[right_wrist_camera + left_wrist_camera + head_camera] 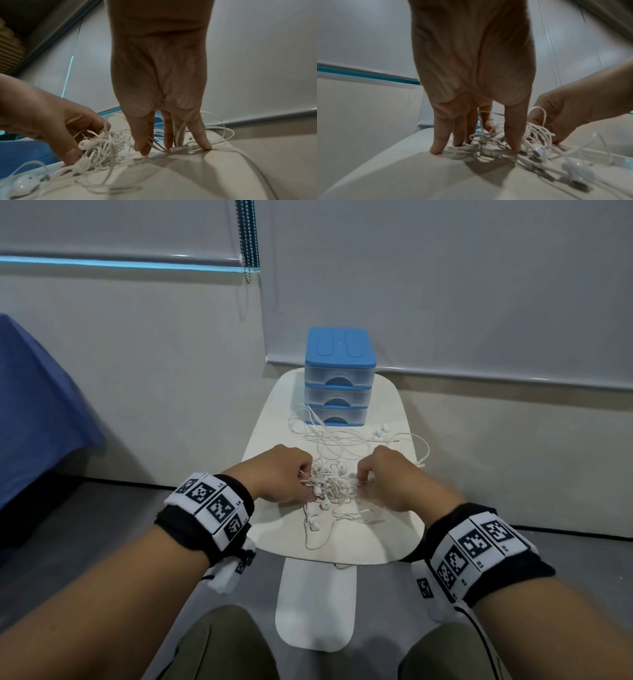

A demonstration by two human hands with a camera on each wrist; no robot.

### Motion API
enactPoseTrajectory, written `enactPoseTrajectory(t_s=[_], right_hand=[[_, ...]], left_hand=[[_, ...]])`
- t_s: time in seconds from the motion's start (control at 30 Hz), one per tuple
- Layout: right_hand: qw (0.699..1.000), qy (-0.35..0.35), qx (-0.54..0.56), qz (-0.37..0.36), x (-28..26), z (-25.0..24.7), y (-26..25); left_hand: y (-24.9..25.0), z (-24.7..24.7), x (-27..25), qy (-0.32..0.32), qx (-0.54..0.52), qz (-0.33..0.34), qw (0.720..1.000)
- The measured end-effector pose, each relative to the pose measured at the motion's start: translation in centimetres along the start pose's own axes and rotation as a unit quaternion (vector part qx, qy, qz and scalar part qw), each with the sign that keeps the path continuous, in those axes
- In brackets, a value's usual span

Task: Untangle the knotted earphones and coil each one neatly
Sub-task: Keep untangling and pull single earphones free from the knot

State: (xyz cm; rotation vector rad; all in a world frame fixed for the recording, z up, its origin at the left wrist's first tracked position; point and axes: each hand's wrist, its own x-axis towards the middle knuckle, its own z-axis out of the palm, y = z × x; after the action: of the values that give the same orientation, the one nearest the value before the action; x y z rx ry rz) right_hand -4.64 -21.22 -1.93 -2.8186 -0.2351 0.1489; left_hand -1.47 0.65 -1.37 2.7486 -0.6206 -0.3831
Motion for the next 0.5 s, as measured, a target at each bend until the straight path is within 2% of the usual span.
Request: enactPoseTrajectory(t_s=[0.2,0.33,0.5], right_hand=[[0.999,0.028,0.03,-0.002,-0.6,-0.9,0.8],[0.99,0.123,0.07,-0.004,-1.8,-3.4,-0.1],[0.975,0.213,0.06,0.003,-3.3,-6.7,-2.5]], left_hand=[[0.7,0.1,-0.4,0.008,-0.025,-0.011,1.0],[1.0,0.2,0.0,0.031,-0.047,-0.023,0.998],[1.1,-0.2,0.2,0.053,-0.108,-0.02,0.993]])
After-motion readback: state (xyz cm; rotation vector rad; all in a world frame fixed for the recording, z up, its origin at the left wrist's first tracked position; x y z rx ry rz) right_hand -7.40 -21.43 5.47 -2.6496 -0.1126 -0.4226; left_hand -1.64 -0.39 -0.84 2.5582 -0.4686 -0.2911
